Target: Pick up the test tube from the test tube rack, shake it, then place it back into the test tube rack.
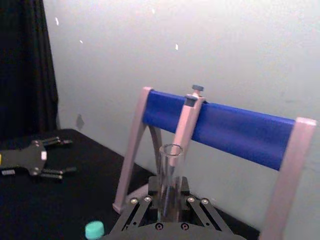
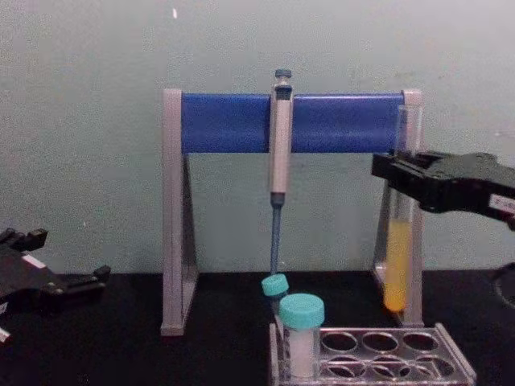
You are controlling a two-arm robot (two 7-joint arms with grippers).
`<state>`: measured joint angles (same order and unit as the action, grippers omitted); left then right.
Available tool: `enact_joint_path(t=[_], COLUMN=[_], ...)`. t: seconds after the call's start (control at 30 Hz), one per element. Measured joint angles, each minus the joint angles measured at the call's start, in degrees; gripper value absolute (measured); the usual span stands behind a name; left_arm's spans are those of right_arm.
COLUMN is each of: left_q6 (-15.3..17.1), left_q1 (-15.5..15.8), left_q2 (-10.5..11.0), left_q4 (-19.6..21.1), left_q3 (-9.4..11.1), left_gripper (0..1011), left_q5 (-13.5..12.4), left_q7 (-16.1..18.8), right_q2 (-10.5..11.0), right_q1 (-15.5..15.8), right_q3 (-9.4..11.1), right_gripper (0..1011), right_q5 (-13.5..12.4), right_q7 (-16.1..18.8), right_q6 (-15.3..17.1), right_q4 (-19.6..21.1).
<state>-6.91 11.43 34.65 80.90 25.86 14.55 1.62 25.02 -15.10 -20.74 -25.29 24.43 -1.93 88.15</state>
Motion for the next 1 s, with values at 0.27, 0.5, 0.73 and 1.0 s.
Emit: enact_joint_path(t=[0.27,0.5,0.73,1.0], left_q6=[0.0,0.0,0.0,0.0], left_q1=[0.0,0.0,0.0,0.0], left_q2=[0.0,0.0,0.0,0.0], left_q4=[0.0,0.0,0.0,0.0], left_q3=[0.0,0.0,0.0,0.0], left_gripper=[1001,1001,1001,1001], left_q5=[0.0,0.0,0.0,0.0], left_q7=[0.0,0.0,0.0,0.0], right_q2=[2.8,3.7,2.3,-0.2], right_q1=[3.5,4.3,2.4,-0.6], right_q3=[1.1,-0.1,-1.8,-2.3], right_gripper=[232,232,232,230], right_q5=[-0.3,-3.1,-5.1,-5.5], right_q7=[0.6,3.7,5.2,4.7], right_q6=[3.8,5.5,4.2,1.0], right_q4=[5.0,6.7,4.3,-0.1])
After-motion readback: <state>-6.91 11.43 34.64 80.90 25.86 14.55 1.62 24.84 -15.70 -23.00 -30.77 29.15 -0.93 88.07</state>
